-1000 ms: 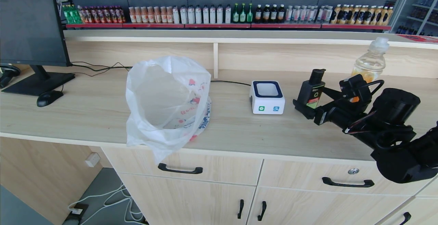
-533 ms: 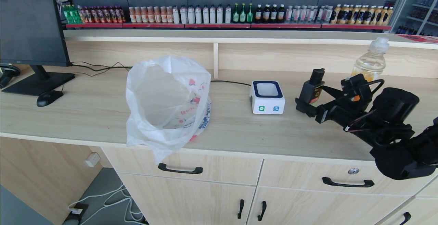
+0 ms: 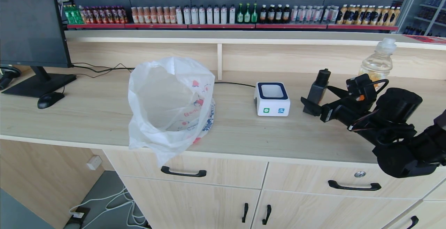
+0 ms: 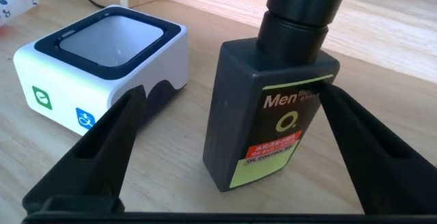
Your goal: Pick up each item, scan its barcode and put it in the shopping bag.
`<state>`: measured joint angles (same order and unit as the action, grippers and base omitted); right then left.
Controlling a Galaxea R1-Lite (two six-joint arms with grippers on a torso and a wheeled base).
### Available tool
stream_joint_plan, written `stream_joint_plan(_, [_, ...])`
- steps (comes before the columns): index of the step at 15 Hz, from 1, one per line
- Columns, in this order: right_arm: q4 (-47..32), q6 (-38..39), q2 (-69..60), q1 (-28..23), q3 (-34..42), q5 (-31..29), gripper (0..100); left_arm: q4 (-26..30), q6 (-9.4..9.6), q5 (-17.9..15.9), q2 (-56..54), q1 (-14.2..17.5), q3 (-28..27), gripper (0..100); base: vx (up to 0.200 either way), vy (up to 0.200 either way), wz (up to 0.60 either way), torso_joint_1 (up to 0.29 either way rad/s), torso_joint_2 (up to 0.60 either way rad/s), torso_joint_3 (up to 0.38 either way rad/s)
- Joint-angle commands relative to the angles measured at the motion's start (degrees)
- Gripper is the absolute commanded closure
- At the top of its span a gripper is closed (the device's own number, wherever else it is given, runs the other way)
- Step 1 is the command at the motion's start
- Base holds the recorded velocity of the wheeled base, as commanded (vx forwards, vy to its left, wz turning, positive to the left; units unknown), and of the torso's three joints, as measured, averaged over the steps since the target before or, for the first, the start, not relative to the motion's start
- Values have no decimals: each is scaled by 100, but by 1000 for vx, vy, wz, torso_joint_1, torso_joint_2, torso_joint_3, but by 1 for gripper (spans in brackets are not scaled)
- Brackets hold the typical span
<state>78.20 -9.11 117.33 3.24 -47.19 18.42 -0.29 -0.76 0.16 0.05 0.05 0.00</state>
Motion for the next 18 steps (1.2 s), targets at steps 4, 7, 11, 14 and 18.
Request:
stream_joint_plan(4, [2, 58, 185, 1, -194, 12, 0, 3, -4, 2, 4, 4, 0, 0, 0, 0, 0, 0, 0, 0])
stream_joint_plan(7, [2, 93, 299, 1, -256, 4, 0, 3, -4, 2, 4, 4, 0, 0, 0, 0, 0, 0, 0, 0])
stream_joint_plan(11, [2, 93, 431, 10, -458, 4, 0, -6, -4, 2, 4, 4, 0, 0, 0, 0, 0, 0, 0, 0])
stream_joint_plan(14, [2, 102, 439, 27, -458, 4, 0, -6, -4, 2, 4, 4, 0, 0, 0, 0, 0, 0, 0, 0])
stream_joint_plan(18, [2, 102, 483, 10, -511, 4, 0, -6, -4, 2, 4, 4, 0, 0, 0, 0, 0, 0, 0, 0])
